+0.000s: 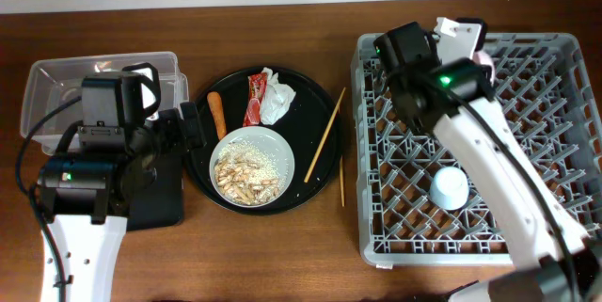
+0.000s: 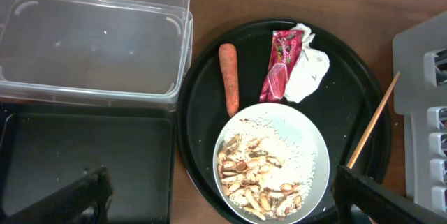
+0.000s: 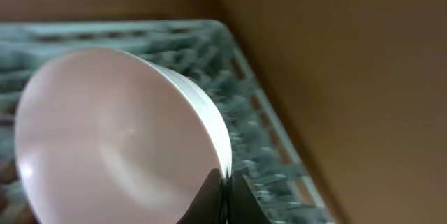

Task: Sort waste into correct bins and load items into the dishwasher rack
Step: 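Carry the pink bowl into the rack and release it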

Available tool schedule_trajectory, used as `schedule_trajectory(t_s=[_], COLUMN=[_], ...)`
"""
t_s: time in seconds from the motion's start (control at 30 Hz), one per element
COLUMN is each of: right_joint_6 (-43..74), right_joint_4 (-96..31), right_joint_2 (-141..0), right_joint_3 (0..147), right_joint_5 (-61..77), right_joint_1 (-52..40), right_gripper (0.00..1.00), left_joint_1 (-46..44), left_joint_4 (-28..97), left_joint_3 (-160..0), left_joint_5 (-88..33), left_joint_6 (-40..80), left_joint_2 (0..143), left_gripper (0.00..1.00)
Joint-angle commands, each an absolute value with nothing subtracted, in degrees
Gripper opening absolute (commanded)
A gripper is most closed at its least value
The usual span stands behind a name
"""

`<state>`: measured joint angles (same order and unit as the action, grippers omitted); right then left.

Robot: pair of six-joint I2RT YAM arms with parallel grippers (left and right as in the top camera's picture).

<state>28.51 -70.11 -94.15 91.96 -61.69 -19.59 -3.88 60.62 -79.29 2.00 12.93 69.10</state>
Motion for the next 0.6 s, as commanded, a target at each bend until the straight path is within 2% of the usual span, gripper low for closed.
schedule_trajectory(t_s=[0.0, 0.3, 0.57], right_joint_6=[28.77, 28.75, 28.77], right_joint_4=[-69.63, -68.71, -71.42], right_joint_2=[-100.71, -116.97, -116.64], right_joint_3=[89.56, 89.56, 89.69], right_joint_5=[-69.91, -70.39, -77.34], right_joint_1=[-15.59, -15.0, -16.82], right_gripper=[0.04, 0.04, 0.04], left_joint_1=[-3.57, -3.57, -3.57], left_joint_4=[60.55, 60.55, 60.55], left_joint_3=[-79.66, -79.66, -79.66], left_joint_5=[2.63, 2.63, 2.63], left_joint_6=[13.26, 13.26, 13.26], left_joint_2=[69.21, 69.21, 69.19], left_gripper=[0.99, 0.99, 0.99])
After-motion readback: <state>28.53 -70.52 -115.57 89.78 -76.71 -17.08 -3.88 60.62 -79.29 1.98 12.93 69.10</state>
